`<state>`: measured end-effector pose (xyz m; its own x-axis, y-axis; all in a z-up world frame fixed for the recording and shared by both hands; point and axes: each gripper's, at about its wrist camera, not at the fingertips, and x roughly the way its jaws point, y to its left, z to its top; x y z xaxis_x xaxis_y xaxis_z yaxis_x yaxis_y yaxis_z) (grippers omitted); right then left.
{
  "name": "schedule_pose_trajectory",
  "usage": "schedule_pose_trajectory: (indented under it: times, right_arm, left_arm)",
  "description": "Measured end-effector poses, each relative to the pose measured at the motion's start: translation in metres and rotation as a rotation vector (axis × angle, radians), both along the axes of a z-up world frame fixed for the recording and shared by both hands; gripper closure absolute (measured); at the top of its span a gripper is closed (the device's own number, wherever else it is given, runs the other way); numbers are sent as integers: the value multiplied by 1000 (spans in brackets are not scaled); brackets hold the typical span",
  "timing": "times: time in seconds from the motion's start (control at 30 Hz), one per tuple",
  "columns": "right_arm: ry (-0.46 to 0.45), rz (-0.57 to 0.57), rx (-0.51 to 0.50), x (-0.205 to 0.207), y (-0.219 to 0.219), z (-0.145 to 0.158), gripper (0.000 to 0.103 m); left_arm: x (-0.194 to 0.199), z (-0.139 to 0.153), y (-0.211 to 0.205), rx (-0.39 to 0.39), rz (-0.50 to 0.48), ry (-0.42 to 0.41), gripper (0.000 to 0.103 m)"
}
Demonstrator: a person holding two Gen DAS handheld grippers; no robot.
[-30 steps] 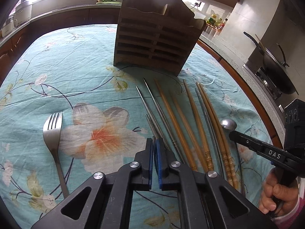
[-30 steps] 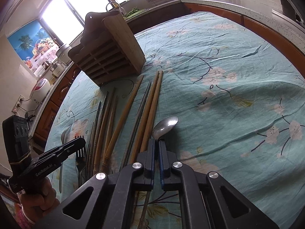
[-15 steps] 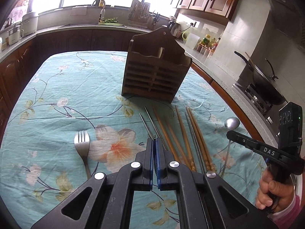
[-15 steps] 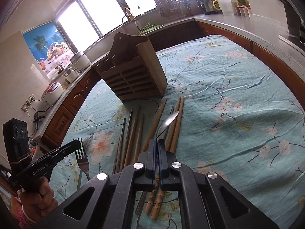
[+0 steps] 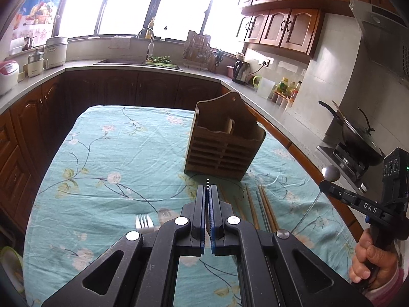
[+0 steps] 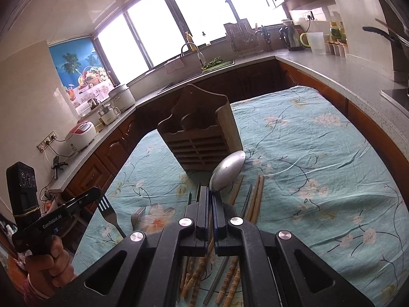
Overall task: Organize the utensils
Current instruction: 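Carry fork and spoon into the wooden holder and open both tools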
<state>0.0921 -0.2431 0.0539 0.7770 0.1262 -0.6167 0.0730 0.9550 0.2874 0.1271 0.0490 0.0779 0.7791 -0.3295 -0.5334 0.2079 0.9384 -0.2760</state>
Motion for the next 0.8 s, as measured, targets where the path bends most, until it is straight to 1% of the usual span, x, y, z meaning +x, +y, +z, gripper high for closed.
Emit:
schedule_pose_trajectory:
  times: [0.17, 0.4, 0.53, 0.67, 0.8]
  right_arm:
    - [-49, -12, -38, 12, -2, 13, 101]
    - [-99, -36, -56, 34, -12, 27, 101]
    - [-130, -45, -67, 49, -17, 35, 101]
    - [-180, -49, -93, 66, -17, 50, 101]
    - [-236, -54, -144, 85, -13, 64, 101]
  left_arm:
    - [7, 15, -2, 29, 23, -56, 103]
    - [32, 26, -7, 52, 69, -118, 103]
    - [52, 33, -8, 53, 87, -151, 103]
    - [70, 42, -14, 65, 107, -201, 103]
    - [94, 48, -17, 63, 127, -244, 103]
